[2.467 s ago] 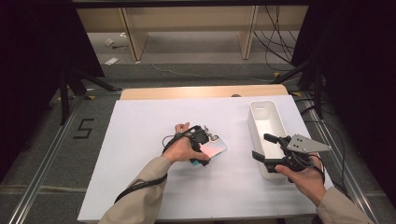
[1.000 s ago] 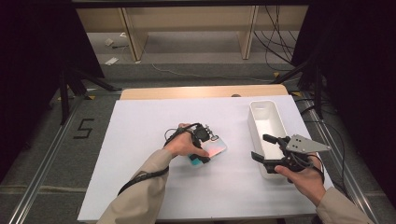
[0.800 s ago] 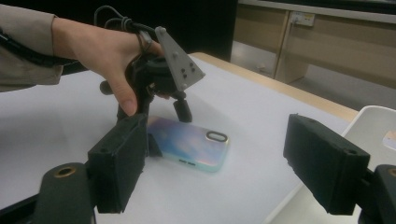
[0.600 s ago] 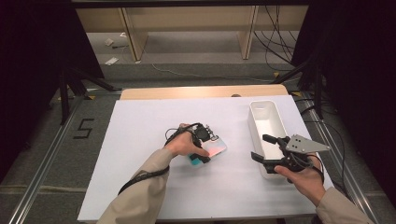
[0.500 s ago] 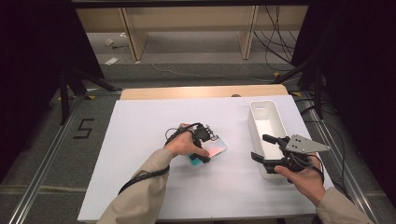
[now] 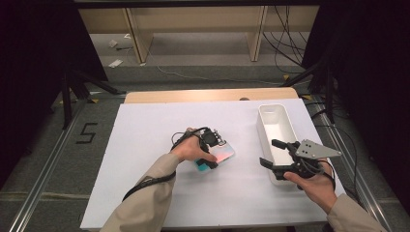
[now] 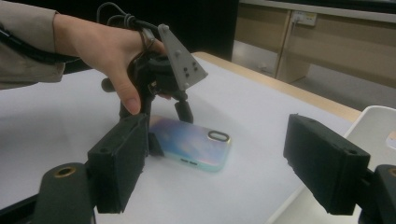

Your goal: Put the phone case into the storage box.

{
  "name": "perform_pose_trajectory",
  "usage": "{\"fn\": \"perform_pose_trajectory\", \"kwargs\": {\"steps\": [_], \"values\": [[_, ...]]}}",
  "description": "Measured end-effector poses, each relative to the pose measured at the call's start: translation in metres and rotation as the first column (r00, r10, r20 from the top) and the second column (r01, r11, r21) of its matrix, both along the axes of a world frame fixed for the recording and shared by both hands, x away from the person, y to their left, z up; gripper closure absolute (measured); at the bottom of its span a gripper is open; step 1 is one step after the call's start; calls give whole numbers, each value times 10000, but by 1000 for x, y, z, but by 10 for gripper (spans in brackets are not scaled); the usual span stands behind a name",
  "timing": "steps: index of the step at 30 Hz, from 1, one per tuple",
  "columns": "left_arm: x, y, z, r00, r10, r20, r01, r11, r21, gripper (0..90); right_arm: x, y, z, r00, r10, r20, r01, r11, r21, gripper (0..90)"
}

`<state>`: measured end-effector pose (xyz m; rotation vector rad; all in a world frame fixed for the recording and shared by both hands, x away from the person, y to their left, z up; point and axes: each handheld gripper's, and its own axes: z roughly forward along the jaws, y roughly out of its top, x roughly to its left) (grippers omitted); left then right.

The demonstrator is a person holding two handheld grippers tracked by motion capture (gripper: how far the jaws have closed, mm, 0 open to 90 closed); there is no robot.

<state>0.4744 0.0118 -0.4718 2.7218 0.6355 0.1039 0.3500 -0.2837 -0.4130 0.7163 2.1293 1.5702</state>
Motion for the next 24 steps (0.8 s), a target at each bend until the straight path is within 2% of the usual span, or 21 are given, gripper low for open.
{"fn": "perform_pose_trajectory", "kwargs": {"steps": [10, 16, 24], "values": [[-1, 1, 1, 9999, 101, -27, -101, 9999, -103, 148, 0, 0, 0, 10000, 16, 32, -17, 9999, 103, 227], [-2, 1, 1, 9996, 281, -17, -281, 9993, -226, 155, 0, 0, 0, 10000, 7, 27, -8, 10000, 77, 227], [-3, 2, 1, 9996, 288, -1, -288, 9993, -231, 165, 0, 0, 0, 10000, -2, 22, 2, 10000, 66, 227]]}}
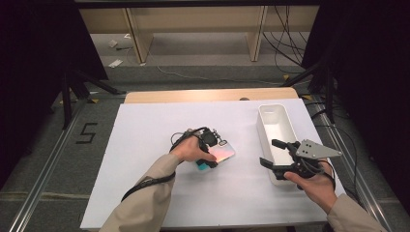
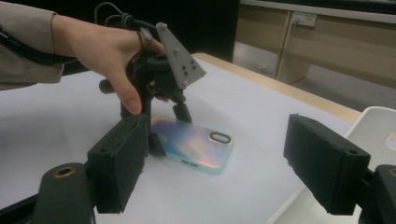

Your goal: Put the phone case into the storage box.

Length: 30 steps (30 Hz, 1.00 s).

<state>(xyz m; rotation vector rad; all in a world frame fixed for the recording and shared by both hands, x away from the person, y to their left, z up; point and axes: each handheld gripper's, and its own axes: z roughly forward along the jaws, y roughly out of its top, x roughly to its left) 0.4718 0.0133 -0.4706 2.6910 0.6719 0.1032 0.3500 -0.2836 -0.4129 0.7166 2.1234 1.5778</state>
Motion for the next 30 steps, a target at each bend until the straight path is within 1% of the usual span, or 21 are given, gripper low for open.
{"fn": "perform_pose_trajectory", "kwargs": {"steps": [4, 5, 8, 18, 22, 26, 30], "values": [[-1, 1, 0, 10000, 68, 53, -67, 9999, -118, 168, 0, 0, 0, 10000, 2, 5, -2, 10000, 19, 227], [-1, 2, 0, 10000, 3, 66, -2, 9999, -109, 168, 0, 0, 0, 10000, 2, 5, -2, 10000, 19, 227], [-1, 3, -1, 9999, 66, 92, -63, 9996, -271, 169, 0, 0, 0, 10000, -11, -1, 11, 10000, -2, 227], [-2, 6, -1, 9998, 101, 166, -92, 9987, -501, 171, 0, 0, 0, 10000, -31, -1, 31, 10000, 10, 227], [-2, 10, -1, 9997, 235, 59, -229, 9962, -845, 171, 0, 0, 0, 10000, -58, 10, 58, 10000, -8, 228], [-2, 14, -1, 9993, 353, -144, -368, 9912, -1272, 171, 1, 0, 0, 10000, -81, 20, 81, 10000, -34, 227], [-5, 17, 1, 9994, 359, 18, -352, 9878, -1517, 171, 1, 0, 0, 10000, -90, 17, 90, 10000, -42, 227]]}}
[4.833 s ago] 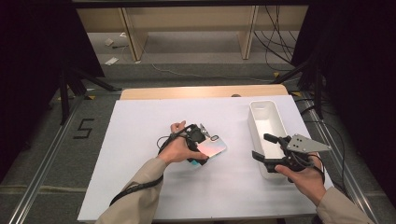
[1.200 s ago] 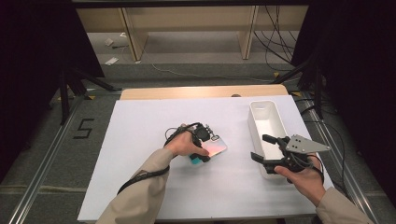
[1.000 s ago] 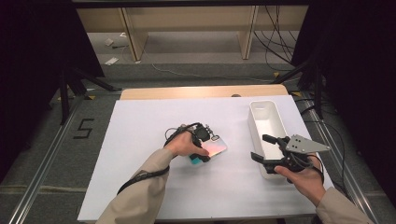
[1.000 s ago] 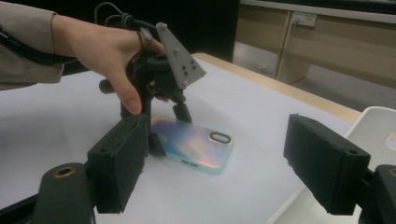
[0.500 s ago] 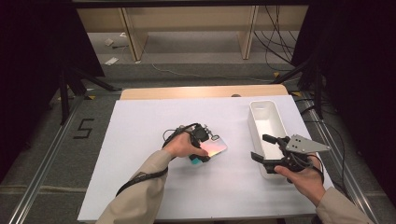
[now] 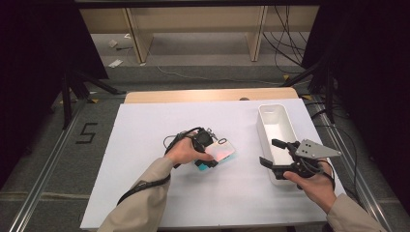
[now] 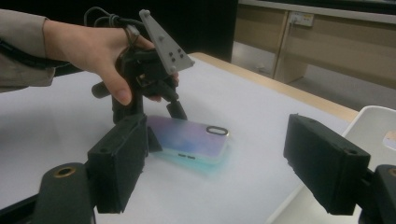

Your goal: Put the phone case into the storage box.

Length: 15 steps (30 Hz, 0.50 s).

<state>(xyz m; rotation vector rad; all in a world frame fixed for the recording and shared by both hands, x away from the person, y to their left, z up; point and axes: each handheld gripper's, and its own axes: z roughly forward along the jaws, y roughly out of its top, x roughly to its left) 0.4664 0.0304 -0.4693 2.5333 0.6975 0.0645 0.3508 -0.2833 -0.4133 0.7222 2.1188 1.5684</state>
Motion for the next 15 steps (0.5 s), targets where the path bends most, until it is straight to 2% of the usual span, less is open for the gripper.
{"fn": "perform_pose_trajectory", "kwargs": {"steps": [2, 5, 7, 15], "values": [[-1, 2, 2, 9999, 50, 136, -47, 9998, -189, 171, 0, 0, 0, 10000, -9, 0, 9, 10000, 1, 227], [-3, 5, 7, 9994, 149, 326, -126, 9975, -698, 171, 0, 0, 0, 10000, -43, -6, 43, 10000, 18, 227], [-5, 8, 11, 9988, 310, 388, -264, 9933, -1125, 171, 0, 0, 0, 10000, -42, -11, 42, 10000, 20, 229], [-16, 21, 20, 9952, 596, 781, -429, 9788, -2002, 171, -1, 1, 2, 9999, -150, 10, 150, 9999, 53, 228]]}}
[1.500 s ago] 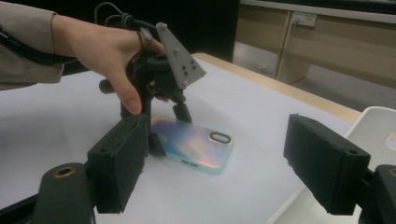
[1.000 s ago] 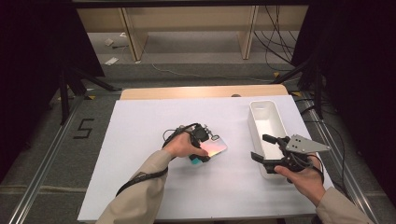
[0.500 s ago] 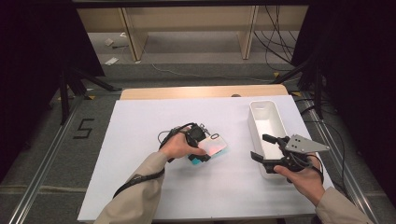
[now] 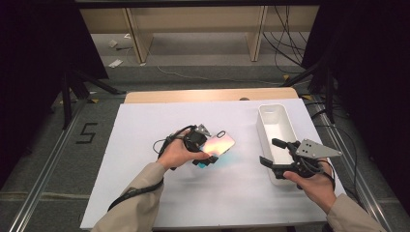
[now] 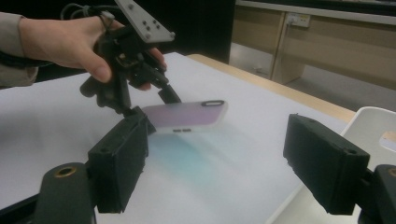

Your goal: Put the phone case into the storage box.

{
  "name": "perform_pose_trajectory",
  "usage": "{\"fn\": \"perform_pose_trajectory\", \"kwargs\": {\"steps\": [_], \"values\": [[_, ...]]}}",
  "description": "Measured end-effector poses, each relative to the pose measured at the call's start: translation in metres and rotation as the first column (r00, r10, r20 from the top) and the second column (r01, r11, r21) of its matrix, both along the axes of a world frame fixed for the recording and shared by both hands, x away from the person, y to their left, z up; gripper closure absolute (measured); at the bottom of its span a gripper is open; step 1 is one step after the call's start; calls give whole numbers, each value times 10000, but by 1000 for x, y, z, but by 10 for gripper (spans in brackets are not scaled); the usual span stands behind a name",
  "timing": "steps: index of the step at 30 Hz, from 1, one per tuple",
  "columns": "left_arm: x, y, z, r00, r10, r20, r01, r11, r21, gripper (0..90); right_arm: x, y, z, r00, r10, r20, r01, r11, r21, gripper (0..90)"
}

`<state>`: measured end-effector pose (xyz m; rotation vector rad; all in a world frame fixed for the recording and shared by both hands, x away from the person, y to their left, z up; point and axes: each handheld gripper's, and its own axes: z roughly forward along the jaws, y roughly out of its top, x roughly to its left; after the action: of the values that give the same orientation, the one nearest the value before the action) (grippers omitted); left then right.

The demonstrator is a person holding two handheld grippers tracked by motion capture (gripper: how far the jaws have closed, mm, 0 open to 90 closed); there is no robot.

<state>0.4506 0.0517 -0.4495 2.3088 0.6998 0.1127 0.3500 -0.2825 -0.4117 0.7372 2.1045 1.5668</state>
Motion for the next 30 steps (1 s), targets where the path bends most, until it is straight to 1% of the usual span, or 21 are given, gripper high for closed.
{"fn": "perform_pose_trajectory", "kwargs": {"steps": [3, 4, 5, 8, 9, 12, 16, 18, 20, 22, 23, 25, 30], "values": [[-2, 5, 3, 9997, 127, 186, -122, 9995, -284, 170, 0, 0, 0, 10000, -57, -24, 57, 10000, -35, 226], [-3, 7, 4, 9996, 201, 194, -193, 9990, -392, 171, 0, 0, 0, 10000, -92, -4, 92, 10000, -36, 226], [-4, 9, 5, 9993, 250, 265, -238, 9988, -424, 171, 0, 0, 0, 10000, -92, -4, 92, 10000, -36, 226], [-8, 14, 5, 9981, 436, 431, -405, 9967, -702, 171, 0, 0, 1, 9999, -160, 9, 160, 9999, -28, 226], [-10, 15, 5, 9979, 481, 441, -445, 9958, -795, 171, 0, 0, 1, 9997, -232, 9, 232, 9997, -110, 223], [-14, 19, 4, 9977, 531, 421, -486, 9938, -1003, 171, 0, 1, 2, 9996, -289, 9, 289, 9995, -138, 220], [-20, 23, 3, 9971, 568, 506, -512, 9931, -1058, 171, -1, 4, 4, 9992, -396, 10, 396, 9989, -237, 219], [-23, 25, 3, 9973, 500, 539, -443, 9937, -1028, 171, -1, 5, 4, 9990, -439, 31, 439, 9987, -273, 220], [-26, 26, 3, 9969, 564, 545, -498, 9921, -1155, 170, -2, 8, 5, 9988, -491, 1, 490, 9983, -321, 220], [-29, 28, 4, 9970, 485, 607, -416, 9930, -1110, 170, -2, 10, 6, 9987, -502, -27, 501, 9982, -335, 220], [-31, 28, 4, 9965, 546, 632, -468, 9919, -1182, 171, -2, 11, 6, 9986, -529, -16, 528, 9980, -350, 221], [-33, 29, 4, 9959, 599, 681, -515, 9915, -1198, 171, -2, 13, 7, 9986, -533, -18, 532, 9980, -346, 220], [-40, 32, 4, 9949, 549, 844, -449, 9922, -1161, 170, -1, 18, 8, 9980, -616, -115, 612, 9976, -324, 221]]}}
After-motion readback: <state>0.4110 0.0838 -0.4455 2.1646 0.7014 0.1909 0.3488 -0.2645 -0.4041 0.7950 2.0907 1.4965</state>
